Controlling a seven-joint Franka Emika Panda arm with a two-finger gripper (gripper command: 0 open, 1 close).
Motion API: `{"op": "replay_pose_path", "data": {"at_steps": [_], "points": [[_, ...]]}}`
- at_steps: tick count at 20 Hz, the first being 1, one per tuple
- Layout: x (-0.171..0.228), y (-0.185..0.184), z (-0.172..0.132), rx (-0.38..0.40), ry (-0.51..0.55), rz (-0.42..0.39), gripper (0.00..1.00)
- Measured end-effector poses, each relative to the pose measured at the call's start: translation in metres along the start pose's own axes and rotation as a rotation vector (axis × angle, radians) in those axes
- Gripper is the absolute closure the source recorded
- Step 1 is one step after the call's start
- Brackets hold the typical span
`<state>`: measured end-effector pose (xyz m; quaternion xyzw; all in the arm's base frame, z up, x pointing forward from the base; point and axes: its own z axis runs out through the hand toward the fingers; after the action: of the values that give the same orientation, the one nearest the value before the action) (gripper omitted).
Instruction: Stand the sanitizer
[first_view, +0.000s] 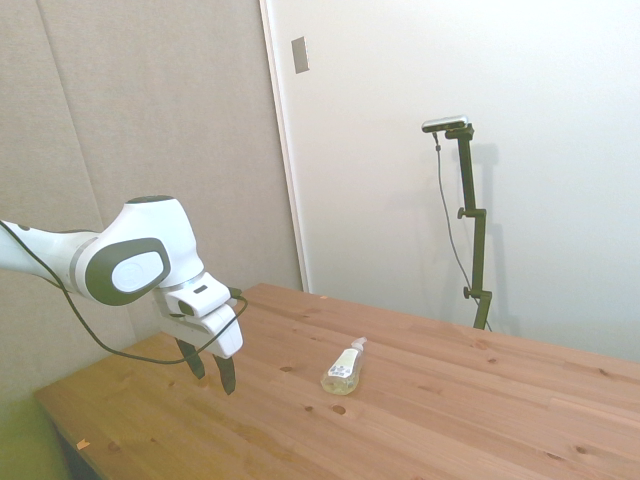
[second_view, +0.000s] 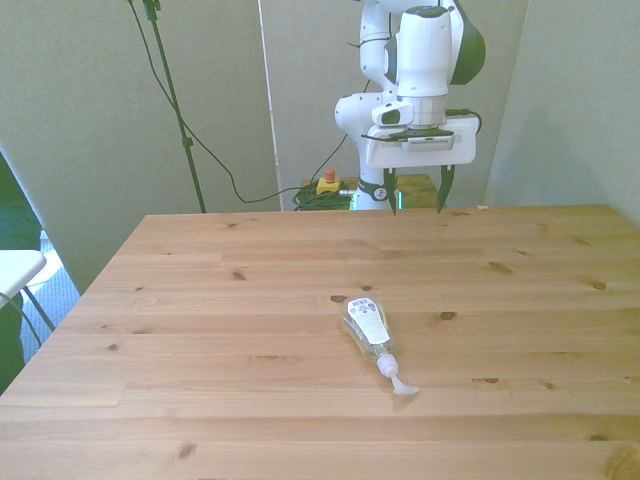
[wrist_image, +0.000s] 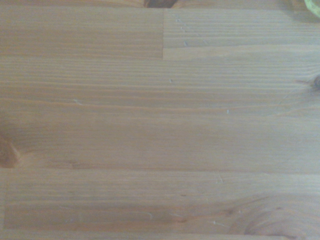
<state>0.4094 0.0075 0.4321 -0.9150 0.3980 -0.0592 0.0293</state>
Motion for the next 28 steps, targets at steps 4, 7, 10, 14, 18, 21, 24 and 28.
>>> {"op": "replay_pose_path", "data": {"at_steps": [4,7,10,14,18,21,24,28], "points": [[0.007,-0.005,-0.001,0.001,0.003,0.004,0.00],[0.041,-0.019,-0.005,0.006,0.023,0.025,0.00],[0.084,-0.038,0.000,0.005,0.052,0.042,0.00],[0.129,-0.066,0.013,0.013,0.110,0.054,0.00],[0.163,-0.091,0.031,0.021,0.153,0.062,0.00],[0.186,-0.111,0.043,0.027,0.166,0.067,0.00],[0.206,-0.124,0.052,0.031,0.178,0.075,0.00],[0.227,-0.140,0.064,0.040,0.186,0.087,0.00]]}}
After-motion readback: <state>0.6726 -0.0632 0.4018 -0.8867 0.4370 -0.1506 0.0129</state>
